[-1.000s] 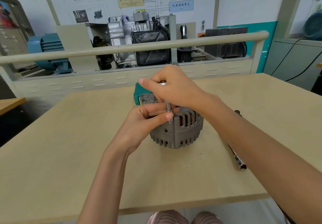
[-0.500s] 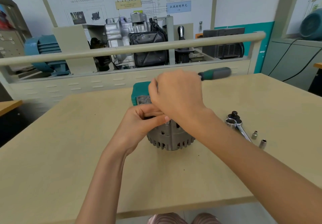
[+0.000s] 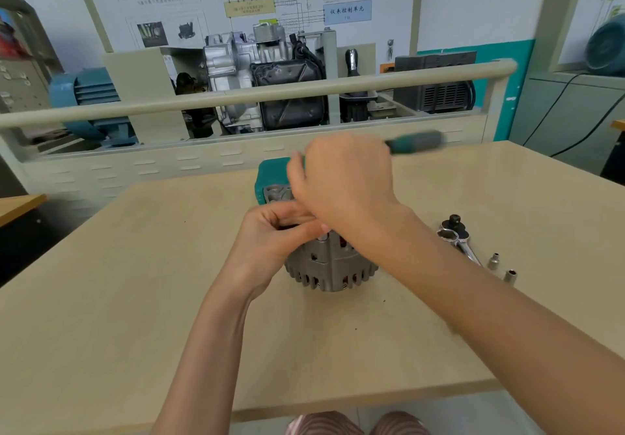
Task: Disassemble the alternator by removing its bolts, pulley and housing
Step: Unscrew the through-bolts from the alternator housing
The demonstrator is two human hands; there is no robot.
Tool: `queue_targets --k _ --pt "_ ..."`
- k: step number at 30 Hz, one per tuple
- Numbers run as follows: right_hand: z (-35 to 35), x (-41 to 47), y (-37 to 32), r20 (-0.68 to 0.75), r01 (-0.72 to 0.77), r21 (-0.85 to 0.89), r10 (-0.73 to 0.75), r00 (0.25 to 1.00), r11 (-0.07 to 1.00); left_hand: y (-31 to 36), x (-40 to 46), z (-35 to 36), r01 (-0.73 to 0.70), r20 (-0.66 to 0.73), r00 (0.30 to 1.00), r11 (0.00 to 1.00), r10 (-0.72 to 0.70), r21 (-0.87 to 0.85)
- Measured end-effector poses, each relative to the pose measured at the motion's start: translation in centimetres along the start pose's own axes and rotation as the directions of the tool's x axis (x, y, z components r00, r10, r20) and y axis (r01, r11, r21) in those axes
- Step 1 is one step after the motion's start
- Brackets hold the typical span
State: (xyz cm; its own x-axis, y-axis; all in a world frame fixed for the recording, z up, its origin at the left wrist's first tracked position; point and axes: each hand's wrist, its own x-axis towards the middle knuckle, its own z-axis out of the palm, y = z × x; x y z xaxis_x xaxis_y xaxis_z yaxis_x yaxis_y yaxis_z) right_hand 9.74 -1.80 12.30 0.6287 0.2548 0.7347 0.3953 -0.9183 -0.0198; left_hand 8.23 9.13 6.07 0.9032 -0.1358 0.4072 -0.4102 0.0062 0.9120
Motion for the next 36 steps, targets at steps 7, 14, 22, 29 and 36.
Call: queue_targets --k 7,14,22,29,36 --pt "0.0 0.2 0.1 -0.012 0.097 -0.032 -0.098 0.995 0.995 0.0 0.0 -0.2 0.019 0.005 1.000 1.000 -0.019 -0.004" --pt "0.7 0.8 1.3 0.089 0.038 0.665 -0.130 0.988 0.746 0.3 0.0 0.2 0.015 0.007 1.000 0.999 -0.015 0.035" --pt "-0.3 -0.6 -1.3 -0.043 -0.075 -0.169 0.069 0.997 0.983 -0.1 0.0 0.3 -0.019 -0.034 0.999 0.994 0.022 0.106" --pt "0.0 -0.2 0.3 -0.016 0.097 0.197 -0.095 0.995 0.976 -0.2 -0.2 0.4 -0.006 -0.052 0.999 0.999 0.008 0.032" --pt "0.6 0.3 1.1 0.055 0.032 0.657 -0.090 0.994 0.753 0.0 -0.2 0.5 0.012 -0.060 0.998 1.000 -0.012 0.003"
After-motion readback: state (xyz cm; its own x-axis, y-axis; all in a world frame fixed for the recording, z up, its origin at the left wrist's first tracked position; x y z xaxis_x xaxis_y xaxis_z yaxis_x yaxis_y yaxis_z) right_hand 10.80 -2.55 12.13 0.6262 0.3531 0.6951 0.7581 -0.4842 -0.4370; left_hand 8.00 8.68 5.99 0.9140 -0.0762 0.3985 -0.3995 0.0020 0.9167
